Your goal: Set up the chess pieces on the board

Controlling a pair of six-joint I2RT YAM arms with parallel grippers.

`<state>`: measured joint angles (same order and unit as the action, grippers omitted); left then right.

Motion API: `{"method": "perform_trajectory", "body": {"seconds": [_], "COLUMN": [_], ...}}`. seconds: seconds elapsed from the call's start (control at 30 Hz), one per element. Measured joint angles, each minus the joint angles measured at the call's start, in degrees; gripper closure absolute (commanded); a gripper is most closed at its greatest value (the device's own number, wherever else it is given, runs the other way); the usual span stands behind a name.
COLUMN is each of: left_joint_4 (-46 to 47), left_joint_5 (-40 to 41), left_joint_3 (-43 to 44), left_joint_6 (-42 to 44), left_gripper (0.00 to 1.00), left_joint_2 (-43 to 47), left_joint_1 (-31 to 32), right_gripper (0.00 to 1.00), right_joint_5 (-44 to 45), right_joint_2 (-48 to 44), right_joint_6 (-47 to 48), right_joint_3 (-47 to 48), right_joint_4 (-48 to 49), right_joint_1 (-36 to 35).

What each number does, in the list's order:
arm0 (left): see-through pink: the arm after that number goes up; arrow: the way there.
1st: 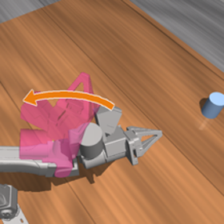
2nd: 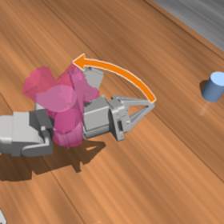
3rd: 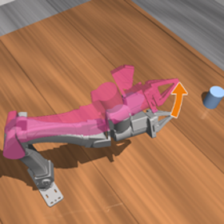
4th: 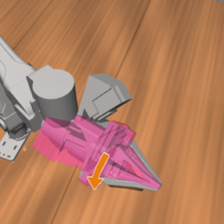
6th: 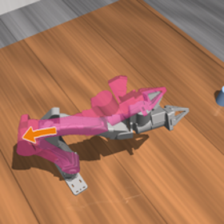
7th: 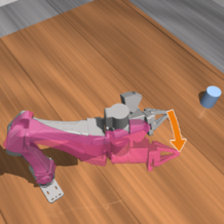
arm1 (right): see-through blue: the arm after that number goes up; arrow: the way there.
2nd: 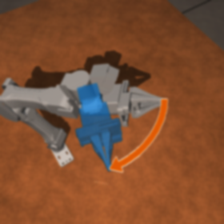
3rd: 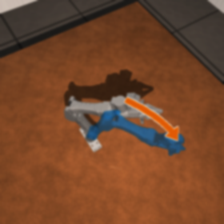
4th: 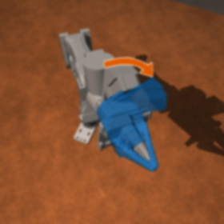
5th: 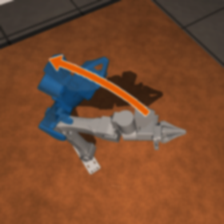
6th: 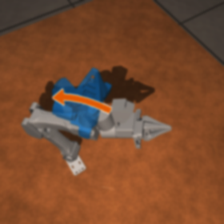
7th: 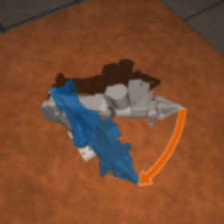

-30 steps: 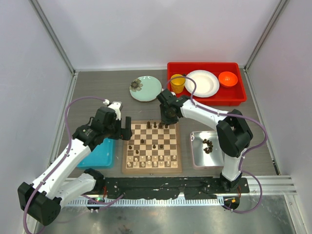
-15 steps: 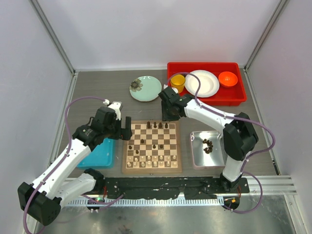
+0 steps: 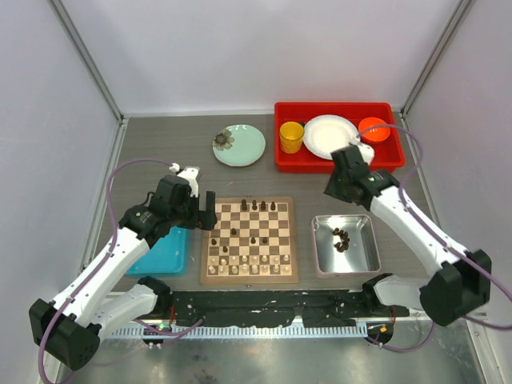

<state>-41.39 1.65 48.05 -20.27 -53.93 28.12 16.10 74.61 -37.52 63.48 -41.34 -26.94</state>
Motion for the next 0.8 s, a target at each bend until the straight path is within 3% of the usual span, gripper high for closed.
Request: {"method": "perform_trajectory", "body": {"seconds": [0.13,0.33,0.8], "left_joint_4": [-0.02,0.00,-0.02], "left_joint_5": [-0.22,-0.22,-0.24], "left_joint_3": [0.00,0.00,0.00], "left_joint_6": [0.02,0.00,0.02], "left_gripper": [0.00,0.00,0.00], "left_joint_2": [0.00,-0.02,-0.15], "left_joint_1": [0.00,0.00,0.00], "right_gripper": [0.62,0.65,0.65], "right_joint_5": [0.74,-1.55,-5.90], "right_joint_2": [-8.17,-9.29,-7.56], "right_joint_6": [-1.57,-1.64,-0.09], "right_joint_3": [-8.57,-17.03,-20.98], "right_joint_4": [-3.76,-5.14,-4.83], "right_joint_1": [5.79,10.36,12.81]}}
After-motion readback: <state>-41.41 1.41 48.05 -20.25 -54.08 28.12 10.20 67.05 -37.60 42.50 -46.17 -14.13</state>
